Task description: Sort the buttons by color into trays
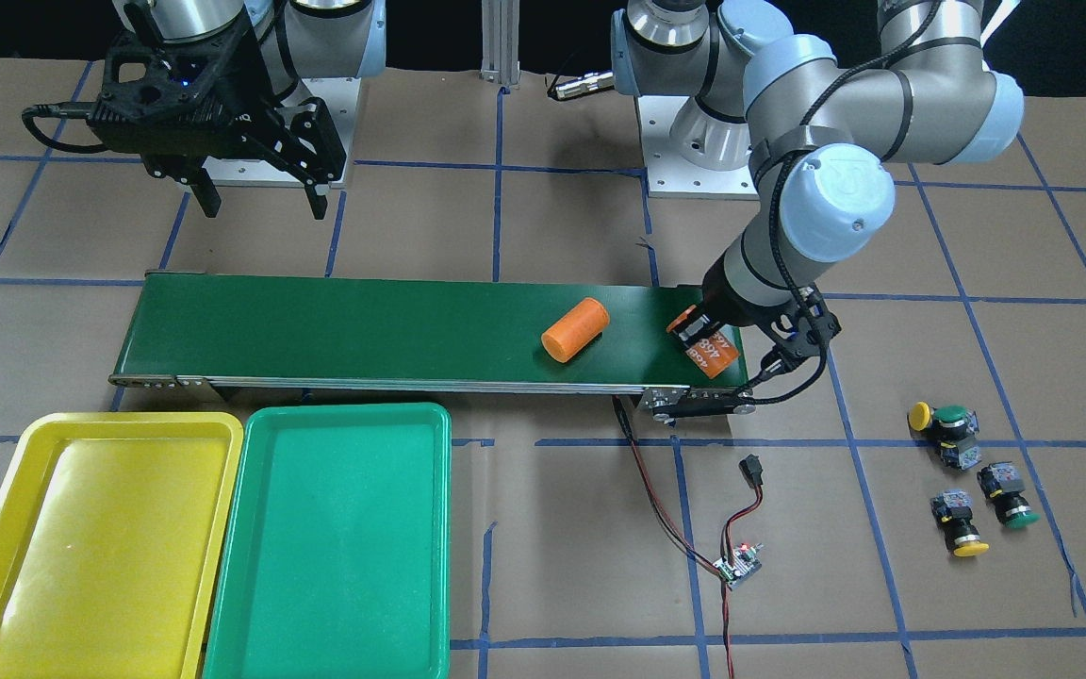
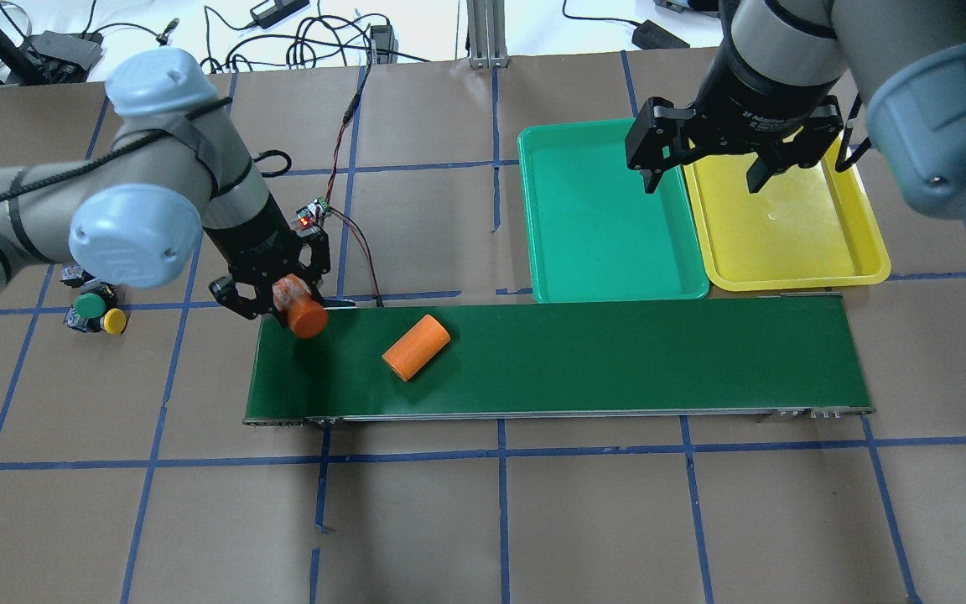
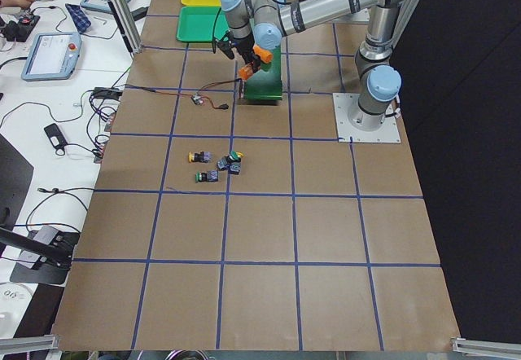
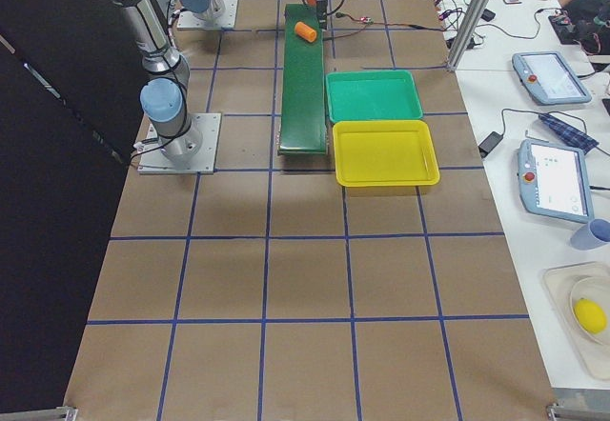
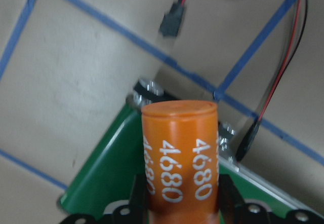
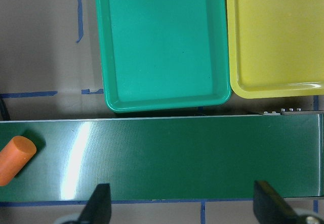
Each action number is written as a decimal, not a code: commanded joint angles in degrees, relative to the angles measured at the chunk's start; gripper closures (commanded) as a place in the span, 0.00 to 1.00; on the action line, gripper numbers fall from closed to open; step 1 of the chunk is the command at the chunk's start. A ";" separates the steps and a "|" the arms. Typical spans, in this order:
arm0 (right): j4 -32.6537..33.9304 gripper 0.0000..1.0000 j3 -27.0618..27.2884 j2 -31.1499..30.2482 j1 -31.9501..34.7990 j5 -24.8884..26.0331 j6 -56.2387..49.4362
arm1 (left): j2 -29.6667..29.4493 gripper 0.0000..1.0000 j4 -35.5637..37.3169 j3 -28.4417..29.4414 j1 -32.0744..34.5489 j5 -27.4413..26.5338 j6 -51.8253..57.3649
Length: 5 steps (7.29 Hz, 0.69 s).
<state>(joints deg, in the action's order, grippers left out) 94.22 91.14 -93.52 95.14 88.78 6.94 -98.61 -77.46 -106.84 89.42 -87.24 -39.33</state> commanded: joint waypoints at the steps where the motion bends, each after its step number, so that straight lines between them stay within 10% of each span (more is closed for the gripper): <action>1: 0.00 0.00 0.00 0.00 -0.04 -0.01 0.00 | 0.09 0.27 0.73 -3.54 1.63 -0.12 -5.23; 2: 0.00 0.00 0.00 0.00 -0.04 -0.01 0.00 | 0.09 0.00 0.82 -3.55 1.63 -3.17 -4.54; 5: 0.00 0.00 0.00 0.00 -0.04 -0.01 0.00 | 0.88 0.00 -0.92 2.59 -4.92 -10.29 11.21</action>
<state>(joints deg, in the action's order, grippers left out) 94.22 91.14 -93.52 95.10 88.77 6.94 -97.76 -77.41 -106.74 88.03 -94.54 -36.23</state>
